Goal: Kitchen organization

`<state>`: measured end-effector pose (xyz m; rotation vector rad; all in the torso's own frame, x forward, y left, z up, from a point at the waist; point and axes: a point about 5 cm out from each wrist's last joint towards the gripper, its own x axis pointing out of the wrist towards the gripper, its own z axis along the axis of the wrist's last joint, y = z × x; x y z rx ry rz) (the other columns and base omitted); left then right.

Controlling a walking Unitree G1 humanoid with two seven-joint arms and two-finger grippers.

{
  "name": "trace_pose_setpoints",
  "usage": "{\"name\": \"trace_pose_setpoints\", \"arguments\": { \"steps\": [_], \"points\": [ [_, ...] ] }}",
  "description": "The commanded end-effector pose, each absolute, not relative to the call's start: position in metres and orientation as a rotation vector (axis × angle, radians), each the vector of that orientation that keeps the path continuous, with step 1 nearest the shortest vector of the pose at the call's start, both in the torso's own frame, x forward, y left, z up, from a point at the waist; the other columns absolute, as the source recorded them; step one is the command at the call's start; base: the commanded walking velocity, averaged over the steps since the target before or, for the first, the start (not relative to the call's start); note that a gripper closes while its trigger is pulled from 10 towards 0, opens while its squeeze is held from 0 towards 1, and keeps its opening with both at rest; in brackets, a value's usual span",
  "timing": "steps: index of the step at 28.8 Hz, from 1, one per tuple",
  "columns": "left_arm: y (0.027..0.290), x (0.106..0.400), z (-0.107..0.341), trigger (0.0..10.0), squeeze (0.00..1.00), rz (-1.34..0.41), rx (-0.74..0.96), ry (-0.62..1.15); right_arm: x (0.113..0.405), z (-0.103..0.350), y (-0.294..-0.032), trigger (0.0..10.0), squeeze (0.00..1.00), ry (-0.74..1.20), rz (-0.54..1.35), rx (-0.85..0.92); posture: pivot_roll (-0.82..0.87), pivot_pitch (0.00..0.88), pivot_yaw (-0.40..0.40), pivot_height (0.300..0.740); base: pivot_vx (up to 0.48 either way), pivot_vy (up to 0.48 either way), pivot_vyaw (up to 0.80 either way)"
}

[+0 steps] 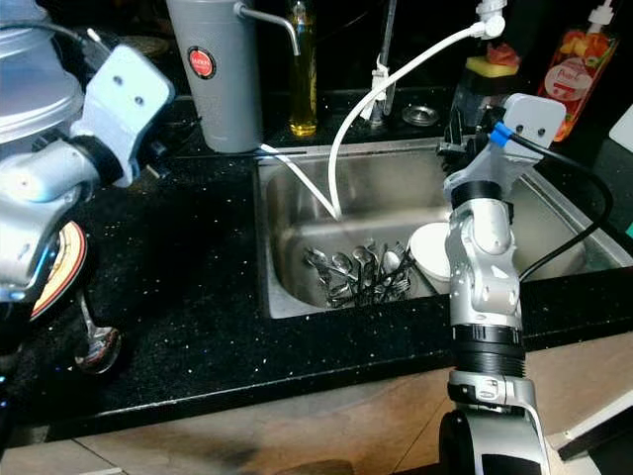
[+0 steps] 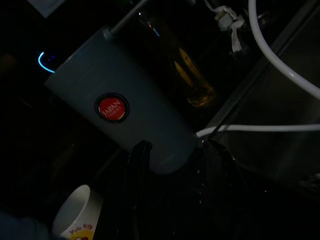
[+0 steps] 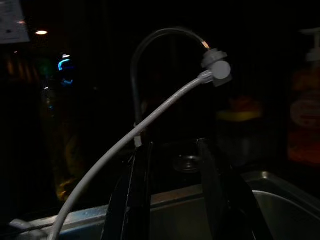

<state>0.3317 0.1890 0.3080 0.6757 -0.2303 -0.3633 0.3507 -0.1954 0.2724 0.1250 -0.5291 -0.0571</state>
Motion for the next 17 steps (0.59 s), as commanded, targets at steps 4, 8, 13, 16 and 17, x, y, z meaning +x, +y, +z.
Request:
{"name": "trace_pose_setpoints", "arguments": {
  "steps": [4, 8, 13, 16, 17],
  "points": [
    [0.187, 0.313, 0.287, 10.0, 0.0, -0.442, 0.757, -0.2, 0.35, 0.259, -0.187, 10.0, 0.0, -0.477, -0.006, 0.079, 0.19, 0.009, -0.022, 0.74, 0.0, 0.0, 0.0],
    [0.193, 0.307, 0.284, 10.0, 0.0, -0.448, 0.772, -0.184, 0.349, 0.255, -0.181, 10.0, 0.0, -0.463, 0.033, 0.054, 0.2, 0.013, -0.021, 0.74, 0.0, 0.0, 0.0],
    [0.19, 0.309, 0.282, 10.0, 0.0, -0.437, 0.766, -0.189, 0.35, 0.254, -0.178, 10.0, 0.0, -0.46, 0.044, 0.06, 0.21, 0.015, -0.024, 0.74, 0.0, 0.0, 0.0],
    [0.179, 0.305, 0.274, 10.0, 0.0, -0.482, 0.785, -0.198, 0.351, 0.257, -0.176, 10.0, 0.0, -0.466, 0.053, 0.066, 0.21, 0.02, -0.031, 0.74, 0.0, 0.0, 0.0],
    [0.174, 0.302, 0.272, 10.0, 0.0, -0.504, 0.79, -0.21, 0.351, 0.257, -0.176, 10.0, 0.0, -0.469, 0.055, 0.066, 0.21, 0.02, -0.034, 0.74, 0.0, 0.0, 0.0]
  ]
}}
